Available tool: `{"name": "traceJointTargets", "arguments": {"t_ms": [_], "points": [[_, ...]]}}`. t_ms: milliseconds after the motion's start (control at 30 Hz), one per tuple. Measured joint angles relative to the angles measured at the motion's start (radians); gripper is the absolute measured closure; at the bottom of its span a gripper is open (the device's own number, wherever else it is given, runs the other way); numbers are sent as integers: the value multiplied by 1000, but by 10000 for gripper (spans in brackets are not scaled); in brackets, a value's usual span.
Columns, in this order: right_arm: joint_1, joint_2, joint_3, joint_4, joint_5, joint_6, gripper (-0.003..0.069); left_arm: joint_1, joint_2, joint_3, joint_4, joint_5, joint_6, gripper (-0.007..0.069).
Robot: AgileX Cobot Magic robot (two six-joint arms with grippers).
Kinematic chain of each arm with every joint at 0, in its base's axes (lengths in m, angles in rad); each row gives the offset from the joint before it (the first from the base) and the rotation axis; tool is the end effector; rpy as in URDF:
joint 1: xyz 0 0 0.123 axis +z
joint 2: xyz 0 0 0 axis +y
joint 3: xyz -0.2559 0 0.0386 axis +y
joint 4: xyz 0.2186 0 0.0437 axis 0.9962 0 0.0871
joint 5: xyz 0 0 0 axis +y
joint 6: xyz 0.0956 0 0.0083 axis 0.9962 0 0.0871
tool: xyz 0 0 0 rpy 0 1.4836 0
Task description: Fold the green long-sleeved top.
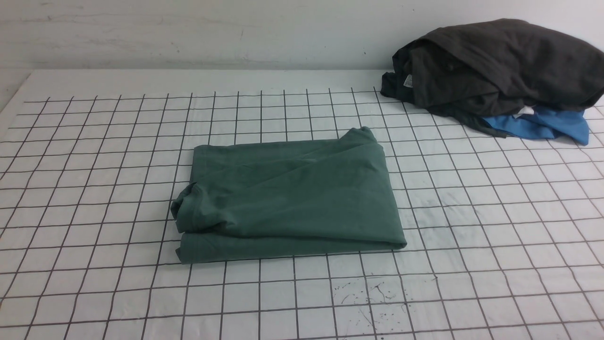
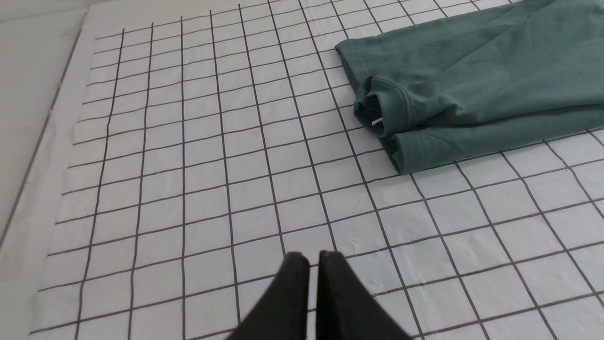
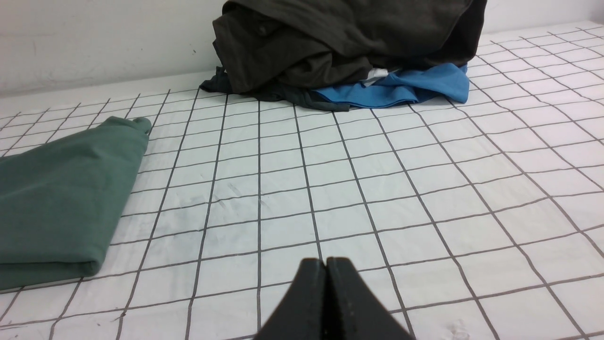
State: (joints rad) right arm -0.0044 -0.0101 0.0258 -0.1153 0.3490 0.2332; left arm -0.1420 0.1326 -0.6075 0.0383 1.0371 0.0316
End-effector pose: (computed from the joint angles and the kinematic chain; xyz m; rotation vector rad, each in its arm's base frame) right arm 0.0552 -0.0040 0.1732 0.1466 1.8404 0.0478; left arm 0.0115 0.0016 0.2900 0.1767 2.0376 -0.0230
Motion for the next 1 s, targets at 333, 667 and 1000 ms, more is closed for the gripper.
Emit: {"name": "traceJointTargets", "arguments": {"t_ms": [333,667,1000], "points": [[0,0,0,0,1,0,669,2,-122,334,-8,-511,3,613],[0,0,0,0,1,0,669,164,-144,595,-71,-701,13,613],[0,0,0,-1,1,0,669,184,-144,633,-74,-683,11,613]]}}
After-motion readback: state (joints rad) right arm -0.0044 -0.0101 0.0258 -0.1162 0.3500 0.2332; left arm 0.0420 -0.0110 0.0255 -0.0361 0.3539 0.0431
